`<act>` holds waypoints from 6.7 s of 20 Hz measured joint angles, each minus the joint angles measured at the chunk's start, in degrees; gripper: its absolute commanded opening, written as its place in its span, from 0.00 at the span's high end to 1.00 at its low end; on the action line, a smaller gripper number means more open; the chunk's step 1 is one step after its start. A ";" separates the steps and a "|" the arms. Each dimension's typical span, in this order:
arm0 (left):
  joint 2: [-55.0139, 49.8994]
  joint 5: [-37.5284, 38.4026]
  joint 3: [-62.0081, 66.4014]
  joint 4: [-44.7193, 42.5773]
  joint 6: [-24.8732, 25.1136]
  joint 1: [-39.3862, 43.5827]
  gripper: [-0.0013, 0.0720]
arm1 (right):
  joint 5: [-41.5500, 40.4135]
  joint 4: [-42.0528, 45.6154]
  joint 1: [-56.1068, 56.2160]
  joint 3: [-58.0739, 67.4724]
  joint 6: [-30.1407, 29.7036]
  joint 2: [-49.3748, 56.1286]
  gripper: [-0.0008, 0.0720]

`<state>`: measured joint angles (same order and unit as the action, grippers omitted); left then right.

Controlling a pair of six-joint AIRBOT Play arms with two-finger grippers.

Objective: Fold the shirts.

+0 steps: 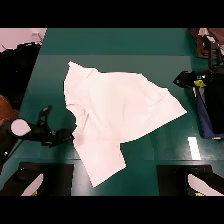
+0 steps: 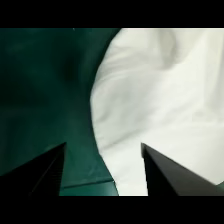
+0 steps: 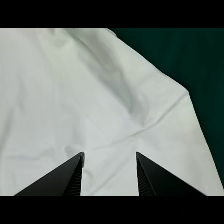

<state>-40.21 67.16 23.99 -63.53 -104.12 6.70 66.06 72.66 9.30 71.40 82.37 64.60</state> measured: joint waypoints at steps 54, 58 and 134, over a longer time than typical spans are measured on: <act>1.14 -8.76 14.38 -10.03 0.98 0.00 0.95 | 0.76 -10.67 -19.26 -30.38 -5.92 8.33 0.97; 1.25 -6.78 22.36 -9.99 2.14 0.00 0.95 | 2.34 -10.91 -18.73 -25.75 -6.51 -0.42 0.97; -0.76 9.53 5.90 -19.89 0.87 -0.04 0.38 | 8.00 -1.14 -12.87 -6.47 -1.03 -0.59 0.42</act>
<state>-40.97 76.69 29.89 -83.42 -103.24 6.66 74.06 71.53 -3.57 64.93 81.34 64.01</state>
